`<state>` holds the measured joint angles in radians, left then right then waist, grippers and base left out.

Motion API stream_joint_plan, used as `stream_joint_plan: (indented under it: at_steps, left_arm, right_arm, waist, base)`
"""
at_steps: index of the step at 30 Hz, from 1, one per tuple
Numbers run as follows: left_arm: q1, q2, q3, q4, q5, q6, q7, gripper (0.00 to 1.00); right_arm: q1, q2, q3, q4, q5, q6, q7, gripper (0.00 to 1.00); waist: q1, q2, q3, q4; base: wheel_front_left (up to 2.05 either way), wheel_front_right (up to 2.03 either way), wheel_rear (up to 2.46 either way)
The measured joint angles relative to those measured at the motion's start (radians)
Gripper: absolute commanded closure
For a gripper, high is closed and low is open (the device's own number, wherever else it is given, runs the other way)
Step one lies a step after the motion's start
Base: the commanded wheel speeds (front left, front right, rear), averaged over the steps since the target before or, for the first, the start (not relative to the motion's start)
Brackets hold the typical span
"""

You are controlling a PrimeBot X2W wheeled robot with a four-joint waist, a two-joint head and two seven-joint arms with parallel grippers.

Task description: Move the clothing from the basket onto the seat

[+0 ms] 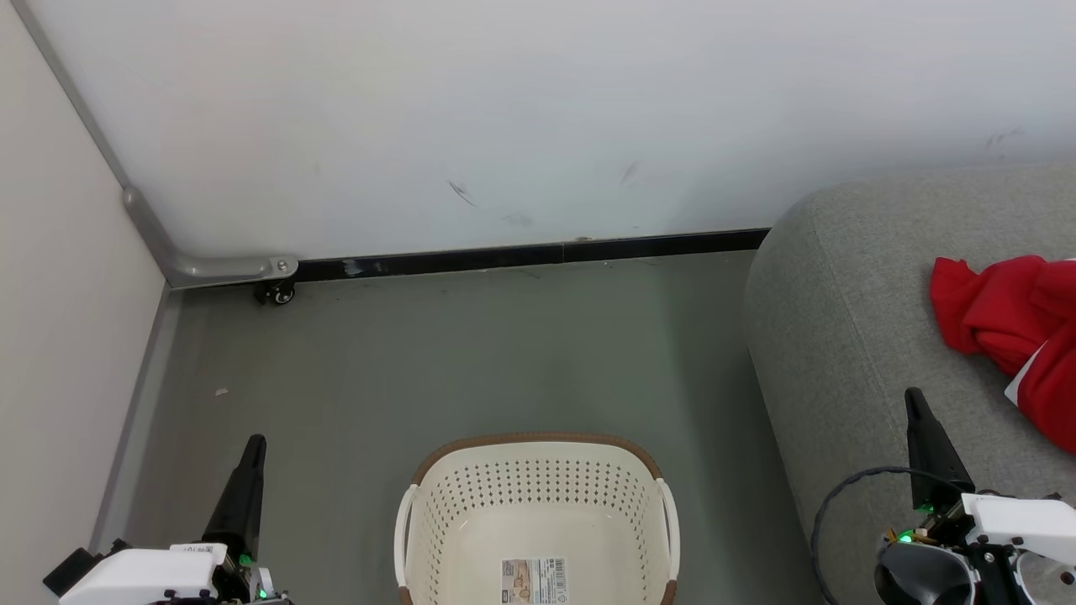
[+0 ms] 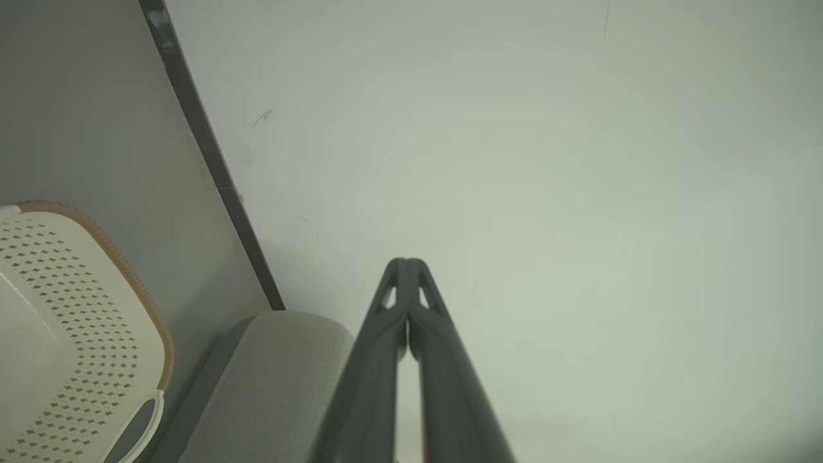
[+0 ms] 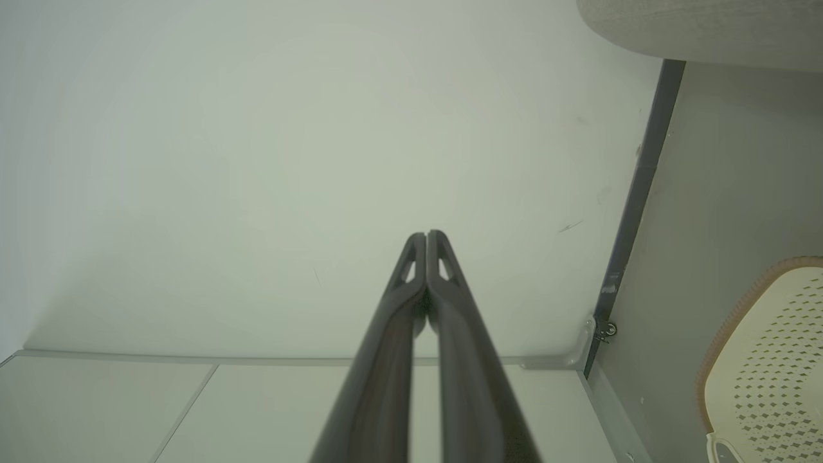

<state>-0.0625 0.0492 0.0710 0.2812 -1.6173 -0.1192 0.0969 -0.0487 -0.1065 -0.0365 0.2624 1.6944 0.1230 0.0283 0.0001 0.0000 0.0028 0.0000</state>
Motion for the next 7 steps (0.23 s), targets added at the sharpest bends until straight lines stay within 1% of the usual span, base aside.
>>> stream_joint_plan:
  at_steps: [7]
  left_arm:
    - [0.0, 0.0, 0.0, 0.001, 0.0, 0.0, 0.0, 1.0]
  right_arm:
    - [0.0, 0.001, -0.002, 0.0, -0.004, 0.0, 0.001, 1.0]
  waist:
    - [0.0, 0.0, 0.0, 0.0]
  base:
    - [0.0, 0.0, 0.0]
